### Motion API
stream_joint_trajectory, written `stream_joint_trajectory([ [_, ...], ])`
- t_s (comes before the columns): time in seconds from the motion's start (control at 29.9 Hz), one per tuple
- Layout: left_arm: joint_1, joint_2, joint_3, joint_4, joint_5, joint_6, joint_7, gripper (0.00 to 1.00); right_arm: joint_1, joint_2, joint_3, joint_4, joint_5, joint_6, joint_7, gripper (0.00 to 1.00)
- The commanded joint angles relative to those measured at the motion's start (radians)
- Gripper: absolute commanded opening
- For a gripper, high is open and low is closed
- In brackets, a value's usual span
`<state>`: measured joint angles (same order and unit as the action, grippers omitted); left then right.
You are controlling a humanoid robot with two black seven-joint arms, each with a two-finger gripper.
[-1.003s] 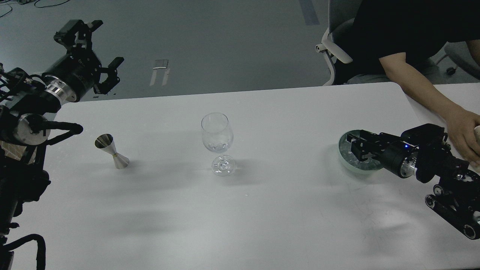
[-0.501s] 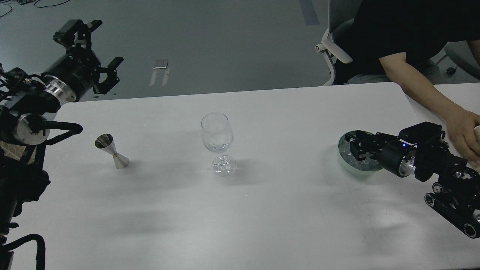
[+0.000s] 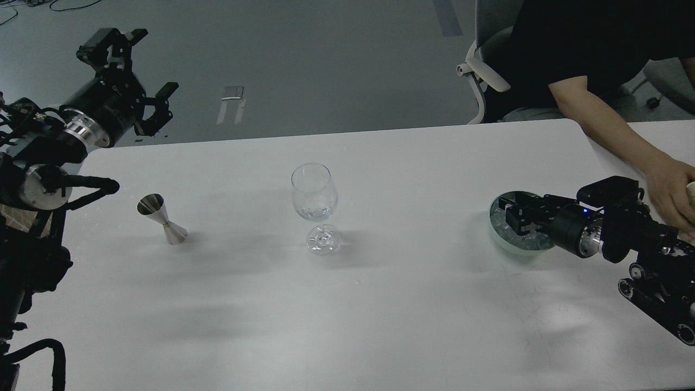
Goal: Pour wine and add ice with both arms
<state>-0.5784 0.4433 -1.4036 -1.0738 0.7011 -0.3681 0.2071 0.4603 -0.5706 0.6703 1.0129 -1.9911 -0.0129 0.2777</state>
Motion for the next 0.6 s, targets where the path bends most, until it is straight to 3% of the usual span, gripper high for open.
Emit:
stream_joint_trajectory([
  [0.0,0.000,0.000,-0.001,0.000,0.000,0.000,0.000,0.98,0.000,-0.015,0.000,0.010,0.000,0.007,0.002,0.42],
  [0.57,0.000,0.000,-0.005,0.000,0.000,0.000,0.000,0.98,-0.003,-0.025,0.000,0.019,0.000,0.039,0.002,0.42],
])
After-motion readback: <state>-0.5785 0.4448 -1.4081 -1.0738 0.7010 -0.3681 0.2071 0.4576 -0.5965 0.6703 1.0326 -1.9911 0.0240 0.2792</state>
